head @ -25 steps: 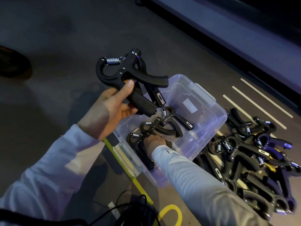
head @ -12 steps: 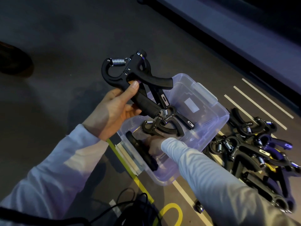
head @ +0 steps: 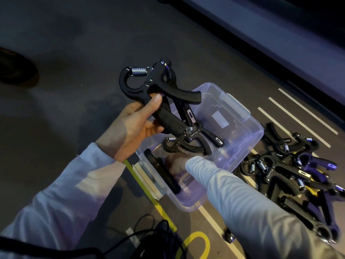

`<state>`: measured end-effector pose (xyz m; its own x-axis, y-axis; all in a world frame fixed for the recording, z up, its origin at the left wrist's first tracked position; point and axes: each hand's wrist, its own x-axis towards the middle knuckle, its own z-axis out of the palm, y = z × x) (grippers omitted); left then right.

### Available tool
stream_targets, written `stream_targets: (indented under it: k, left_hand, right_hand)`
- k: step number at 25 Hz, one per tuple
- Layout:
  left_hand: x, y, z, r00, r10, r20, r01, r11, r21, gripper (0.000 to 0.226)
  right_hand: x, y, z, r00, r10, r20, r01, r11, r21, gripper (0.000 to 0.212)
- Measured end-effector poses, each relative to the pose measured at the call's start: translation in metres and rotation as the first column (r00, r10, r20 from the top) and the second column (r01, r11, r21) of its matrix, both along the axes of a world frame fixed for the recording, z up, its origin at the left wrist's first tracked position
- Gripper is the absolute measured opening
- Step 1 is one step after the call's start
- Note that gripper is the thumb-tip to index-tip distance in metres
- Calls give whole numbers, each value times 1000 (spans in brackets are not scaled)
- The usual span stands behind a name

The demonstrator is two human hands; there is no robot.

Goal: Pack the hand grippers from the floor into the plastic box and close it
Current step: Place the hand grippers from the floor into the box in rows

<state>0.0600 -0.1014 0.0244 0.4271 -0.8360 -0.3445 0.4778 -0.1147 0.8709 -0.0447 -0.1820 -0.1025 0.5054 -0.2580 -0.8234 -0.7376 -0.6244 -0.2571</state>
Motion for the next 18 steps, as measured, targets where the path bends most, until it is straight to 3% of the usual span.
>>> stream_targets:
  k: [4,6,9,14,18]
  left_hand:
    - [1,0,0,1000,-6,-3,6,1000,-1,47]
    - [0,-1,0,1000,-10,-6,10,1000,-7,48]
    - [0,0,0,1000,-19,-9,19,1000,-22,46]
    - [1,-1,-1,1000,-16,-13,16,999,-31,42]
    - [0,-2,-2,1000,-27,-12,27,999,-26,47]
  right_hand:
    - [-5,-7,7,961,-153,232,225,919,-324,32]
    - [-8,-10,1,973,-140,184,208,877,-433,33]
    - [-5,-11,-8,995,-71,73,96,893,-439,35]
    - [-1,-12,-10,996,-25,85,61,895,-441,35]
    - [-4,-19,8,994,65,92,-34,950,-312,37]
